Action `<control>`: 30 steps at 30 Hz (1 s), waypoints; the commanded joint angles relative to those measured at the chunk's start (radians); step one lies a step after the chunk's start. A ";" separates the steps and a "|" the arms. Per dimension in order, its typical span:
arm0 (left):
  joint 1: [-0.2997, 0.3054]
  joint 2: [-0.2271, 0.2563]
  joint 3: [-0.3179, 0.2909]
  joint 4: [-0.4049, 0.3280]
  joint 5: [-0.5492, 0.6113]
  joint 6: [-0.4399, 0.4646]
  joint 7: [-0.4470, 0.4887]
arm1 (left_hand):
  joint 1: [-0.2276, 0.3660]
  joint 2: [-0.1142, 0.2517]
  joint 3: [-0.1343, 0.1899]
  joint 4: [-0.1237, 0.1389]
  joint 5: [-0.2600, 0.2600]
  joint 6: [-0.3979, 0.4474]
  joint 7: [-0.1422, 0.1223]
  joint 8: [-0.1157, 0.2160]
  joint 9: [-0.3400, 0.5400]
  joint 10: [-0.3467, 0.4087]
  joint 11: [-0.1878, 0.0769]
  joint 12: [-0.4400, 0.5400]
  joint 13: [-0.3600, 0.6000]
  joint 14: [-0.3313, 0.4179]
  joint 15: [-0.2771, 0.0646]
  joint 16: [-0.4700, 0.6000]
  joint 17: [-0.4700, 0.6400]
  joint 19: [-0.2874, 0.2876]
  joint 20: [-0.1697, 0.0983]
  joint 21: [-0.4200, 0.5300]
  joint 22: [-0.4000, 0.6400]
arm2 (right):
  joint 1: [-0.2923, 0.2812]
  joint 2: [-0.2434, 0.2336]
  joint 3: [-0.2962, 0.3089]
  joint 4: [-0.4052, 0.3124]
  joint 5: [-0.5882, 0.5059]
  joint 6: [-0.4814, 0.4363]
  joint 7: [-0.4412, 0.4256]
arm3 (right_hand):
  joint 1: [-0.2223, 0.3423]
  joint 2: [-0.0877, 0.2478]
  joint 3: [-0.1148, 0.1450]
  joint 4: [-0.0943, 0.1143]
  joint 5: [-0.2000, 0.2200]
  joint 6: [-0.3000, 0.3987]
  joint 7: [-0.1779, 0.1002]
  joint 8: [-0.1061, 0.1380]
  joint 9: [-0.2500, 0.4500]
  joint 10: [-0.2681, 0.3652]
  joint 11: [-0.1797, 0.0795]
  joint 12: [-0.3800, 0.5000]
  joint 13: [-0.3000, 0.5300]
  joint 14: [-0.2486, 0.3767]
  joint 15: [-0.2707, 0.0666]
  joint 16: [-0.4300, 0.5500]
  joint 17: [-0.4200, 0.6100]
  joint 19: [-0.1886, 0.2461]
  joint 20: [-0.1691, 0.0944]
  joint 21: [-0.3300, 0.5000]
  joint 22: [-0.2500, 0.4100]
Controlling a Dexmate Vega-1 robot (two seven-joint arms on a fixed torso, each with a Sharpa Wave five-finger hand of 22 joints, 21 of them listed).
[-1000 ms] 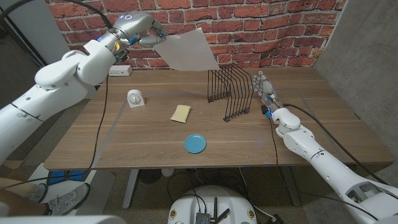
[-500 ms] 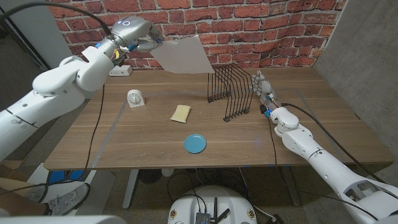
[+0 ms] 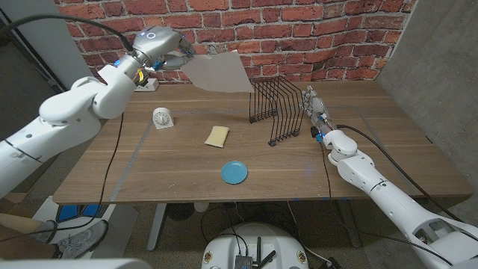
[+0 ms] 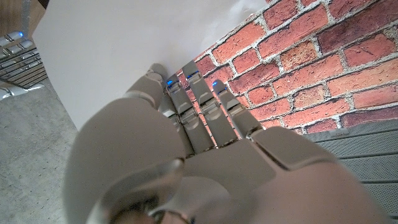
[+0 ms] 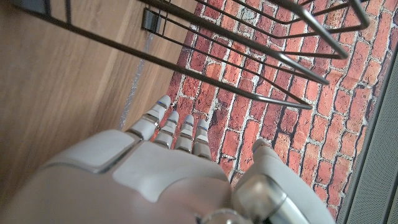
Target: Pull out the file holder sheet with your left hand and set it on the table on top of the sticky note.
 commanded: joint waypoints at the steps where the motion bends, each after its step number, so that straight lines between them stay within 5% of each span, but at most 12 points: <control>1: 0.006 -0.011 0.035 0.044 0.057 -0.030 0.074 | 0.009 0.003 0.004 -0.002 0.002 0.010 0.002 -0.003 0.003 0.011 0.003 0.002 0.002 0.000 -0.068 0.001 0.004 0.005 -0.157 0.003 0.002 | -0.020 -0.015 0.001 -0.044 -0.006 -0.017 -0.016 | -0.006 0.045 0.006 -0.006 0.003 0.006 -0.002 0.005 0.004 0.010 0.001 0.006 0.003 -0.002 0.001 0.006 0.001 0.010 -0.002 0.005 0.003; 30: -0.045 -0.087 0.185 0.167 0.173 -0.020 0.255 | 0.010 0.003 0.002 -0.002 0.003 0.013 0.002 -0.003 0.004 0.014 0.002 0.002 0.002 0.000 -0.068 0.001 0.004 0.009 -0.157 0.004 0.003 | 0.017 0.012 -0.014 0.007 -0.009 -0.023 -0.009 | -0.008 0.045 0.006 -0.005 0.003 0.007 -0.001 0.004 0.004 0.010 0.001 0.006 0.003 -0.001 -0.001 0.008 0.001 0.010 -0.002 0.005 0.003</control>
